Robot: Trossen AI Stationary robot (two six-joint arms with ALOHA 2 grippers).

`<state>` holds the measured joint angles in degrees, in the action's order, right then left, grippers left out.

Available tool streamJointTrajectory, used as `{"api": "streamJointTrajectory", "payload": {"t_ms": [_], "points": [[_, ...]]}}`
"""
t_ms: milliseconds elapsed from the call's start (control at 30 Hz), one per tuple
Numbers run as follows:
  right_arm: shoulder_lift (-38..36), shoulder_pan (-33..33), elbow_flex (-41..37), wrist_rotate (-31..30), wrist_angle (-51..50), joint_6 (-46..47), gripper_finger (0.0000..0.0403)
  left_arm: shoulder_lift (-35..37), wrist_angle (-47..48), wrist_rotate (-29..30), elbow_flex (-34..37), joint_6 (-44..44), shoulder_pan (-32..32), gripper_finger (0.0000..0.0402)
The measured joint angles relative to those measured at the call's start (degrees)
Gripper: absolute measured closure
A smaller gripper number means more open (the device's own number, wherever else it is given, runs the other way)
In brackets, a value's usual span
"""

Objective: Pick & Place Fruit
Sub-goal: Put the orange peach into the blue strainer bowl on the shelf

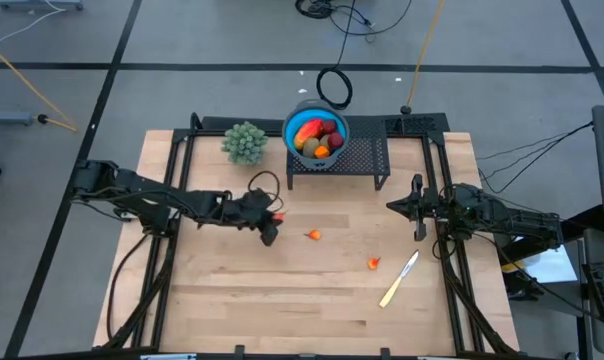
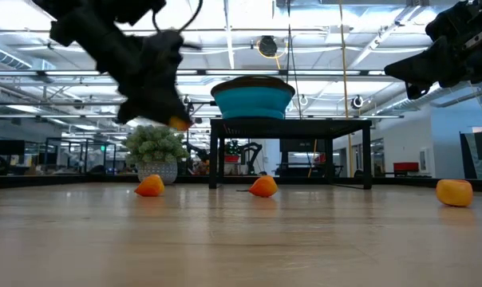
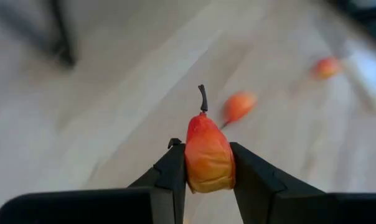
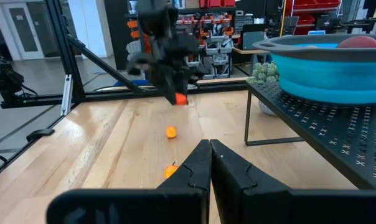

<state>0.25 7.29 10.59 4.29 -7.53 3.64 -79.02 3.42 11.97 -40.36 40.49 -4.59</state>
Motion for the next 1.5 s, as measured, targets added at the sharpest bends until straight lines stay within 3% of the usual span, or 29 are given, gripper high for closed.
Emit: {"api": "streamJointTrajectory", "payload": {"t_ms": [200,400,600,800,1100,1300,1500], "points": [[0.0,0.0,0.0,0.2,0.0,0.0,0.0403,0.0,-19.9,-3.2,-0.2,-14.4,0.0,0.0302],[0.0,0.0,0.0,0.2,0.0,0.0,0.0403,0.0,-42.0,-14.9,-0.2,-24.1,-0.1,0.0302],[0.0,0.0,0.0,0.2,0.0,0.0,0.0403,0.0,-60.6,-26.9,-0.2,-26.8,-0.1,0.0302],[0.0,0.0,0.0,0.2,0.0,-0.2,0.0403,0.1,-70.5,-34.2,-0.2,-28.1,-0.1,0.0302],[0.0,0.0,0.0,0.3,0.0,-1.5,0.0403,0.1,-78.1,-41.9,-0.2,-29.9,-0.1,0.0302],[0.0,0.0,0.0,0.3,0.0,-1.5,0.0403,0.1,-78.1,-40.5,-0.2,-29.3,-0.1,0.0302],[0.0,0.0,0.0,0.3,0.0,-1.5,0.0403,0.1,-75.3,-24.8,-0.2,-18.2,0.3,0.0302]]}}
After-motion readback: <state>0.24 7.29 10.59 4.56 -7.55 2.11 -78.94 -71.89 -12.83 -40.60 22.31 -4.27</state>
